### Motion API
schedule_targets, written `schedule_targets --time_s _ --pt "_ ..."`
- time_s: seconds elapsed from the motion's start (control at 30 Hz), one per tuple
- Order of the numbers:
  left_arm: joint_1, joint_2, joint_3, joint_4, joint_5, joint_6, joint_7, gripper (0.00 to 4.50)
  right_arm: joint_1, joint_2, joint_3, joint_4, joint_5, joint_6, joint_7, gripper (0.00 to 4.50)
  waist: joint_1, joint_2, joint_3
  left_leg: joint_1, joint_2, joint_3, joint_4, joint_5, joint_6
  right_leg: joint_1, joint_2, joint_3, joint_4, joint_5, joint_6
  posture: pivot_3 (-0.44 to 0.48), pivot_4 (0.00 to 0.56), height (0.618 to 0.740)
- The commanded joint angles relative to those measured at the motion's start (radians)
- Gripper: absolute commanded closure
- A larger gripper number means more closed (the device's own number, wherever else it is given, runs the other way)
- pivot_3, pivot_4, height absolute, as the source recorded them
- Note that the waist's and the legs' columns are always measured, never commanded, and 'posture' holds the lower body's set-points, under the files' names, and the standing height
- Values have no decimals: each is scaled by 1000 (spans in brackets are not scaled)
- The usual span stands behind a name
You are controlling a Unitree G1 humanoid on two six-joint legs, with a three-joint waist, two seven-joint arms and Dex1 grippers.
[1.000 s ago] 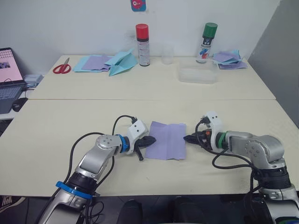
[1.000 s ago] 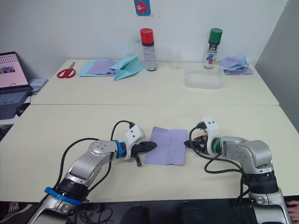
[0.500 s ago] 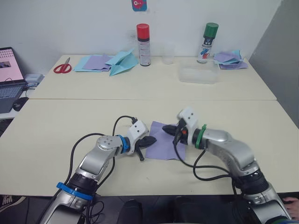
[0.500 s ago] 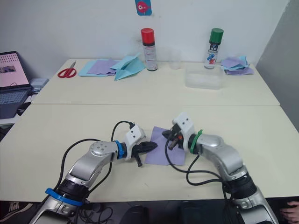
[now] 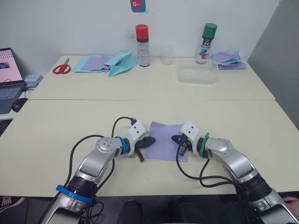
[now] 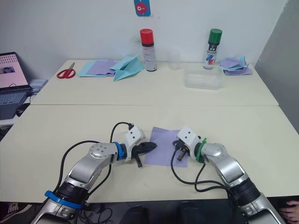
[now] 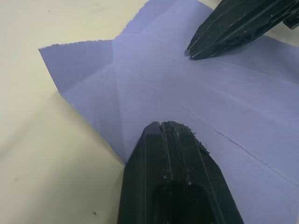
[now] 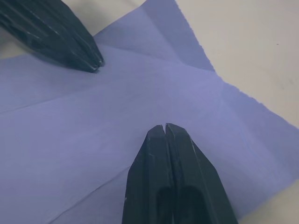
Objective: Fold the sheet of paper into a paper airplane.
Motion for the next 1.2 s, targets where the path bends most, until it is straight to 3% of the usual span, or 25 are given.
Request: schedule_targets --time_s 0.03,0.2,0.37,0.57,0.87,1.2 --pt "42 8 21 5 -2 64 16 4500 16 8 -49 23 -18 8 -24 4473 0 0 0 0 0 0 0 0 0 0 0 0 0 0 0 0 150 740" --pt "14 -49 83 -141 -104 75 20 4500 20 44 -56 21 -25 5 -22 4473 0 -1 2 -1 0 0 0 0 0 -1 0 0 0 0 0 0 150 740" --pt "-35 -108 32 -183 -86 133 60 4500 36 45 -48 24 -37 -3 -2 4473 0 -3 4 -2 -1 0 0 0 0 -1 0 0 0 0 0 0 150 740" --pt "-35 -138 -64 -50 33 88 125 4500 37 53 -42 29 -50 -11 12 4473 -1 -3 4 -2 -1 0 0 0 0 -1 1 1 -1 0 0 0 150 740" --pt "-97 -139 29 220 110 -22 267 4500 49 55 -46 26 -60 -7 27 4473 -1 -4 2 0 -1 0 0 0 0 0 1 0 0 0 0 0 150 740" --pt "-87 -165 152 180 55 -85 305 4500 54 66 -45 35 -69 -16 29 4473 -2 -4 1 0 0 0 0 0 0 0 0 0 0 0 0 0 150 740"
